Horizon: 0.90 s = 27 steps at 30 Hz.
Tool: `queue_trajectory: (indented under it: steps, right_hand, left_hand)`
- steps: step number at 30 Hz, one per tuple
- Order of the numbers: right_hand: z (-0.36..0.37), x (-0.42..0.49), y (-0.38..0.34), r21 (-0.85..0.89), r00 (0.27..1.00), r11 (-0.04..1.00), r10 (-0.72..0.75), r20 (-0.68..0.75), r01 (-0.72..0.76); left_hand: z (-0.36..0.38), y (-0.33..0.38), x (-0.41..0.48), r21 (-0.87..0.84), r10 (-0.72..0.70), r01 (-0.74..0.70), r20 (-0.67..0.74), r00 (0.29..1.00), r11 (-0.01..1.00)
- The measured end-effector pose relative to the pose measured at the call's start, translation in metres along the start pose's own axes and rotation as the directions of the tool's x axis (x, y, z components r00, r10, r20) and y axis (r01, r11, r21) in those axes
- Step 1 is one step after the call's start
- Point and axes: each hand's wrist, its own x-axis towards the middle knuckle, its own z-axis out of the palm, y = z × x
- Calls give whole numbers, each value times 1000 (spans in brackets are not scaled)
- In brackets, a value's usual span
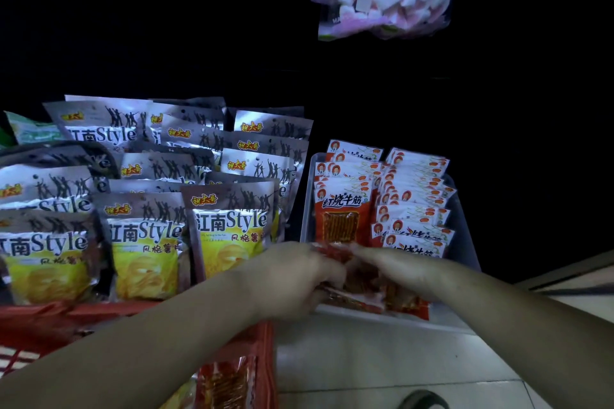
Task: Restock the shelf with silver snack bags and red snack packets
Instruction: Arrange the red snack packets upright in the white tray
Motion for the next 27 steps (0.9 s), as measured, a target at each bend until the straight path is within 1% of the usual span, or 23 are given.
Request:
queue_trajectory:
  steps: [2,3,5,7,9,10,12,14,16,18,20,23,25,27]
  right_hand:
    - [5,3,9,144,1000,989,10,4,-11]
    - [10,3,13,184,1000,983,16,-8,-15]
    - [21,3,16,182,999,983,22,-24,-17]
    - [24,4,16,149,1000,989,7,-26,-3]
    - [17,2,15,144,998,990,-6,-56,14]
    - [14,0,16,164,997,986,-7,-81,20]
    - [8,-2,18,287,988,958,28,-150,16]
    - [1,-5,21,445,978,895,82,-190,12]
    - [-3,-7,25,532,980,846,132,-148,-34]
    - [-1,-6,29,518,982,848,173,-77,-108]
    - [1,-3,30,479,979,865,196,-51,-148]
    - [2,-1,21,395,985,905,174,-1,-160]
    - [-2,-3,19,335,989,931,144,27,-145]
    - [-2,-6,23,227,990,964,134,35,-139]
  left_hand:
    - [2,4,1,-29,10,-9,30,1000,1000]
    - [1,6,1,-61,3,0,45,999,998]
    - [0,4,3,-95,-5,10,54,999,995]
    - [0,-1,6,-8,28,-28,36,999,1000]
    - [5,-3,5,56,25,-26,25,999,998]
    - [8,-3,4,67,12,-12,-3,1000,998]
    - [14,-4,1,24,-32,33,-69,997,999]
    - [15,-7,-1,-96,-91,81,-110,990,992]
    - [14,-7,-1,-147,-105,91,-90,990,985]
    - [14,-5,-3,-130,-80,75,-34,996,989]
    - [11,0,-2,-148,-80,85,38,996,985]
    - [8,2,-1,-259,-102,134,133,986,957]
    - [7,-1,-1,-303,-102,140,136,985,943]
    - [10,-4,-3,-320,-93,127,121,988,939]
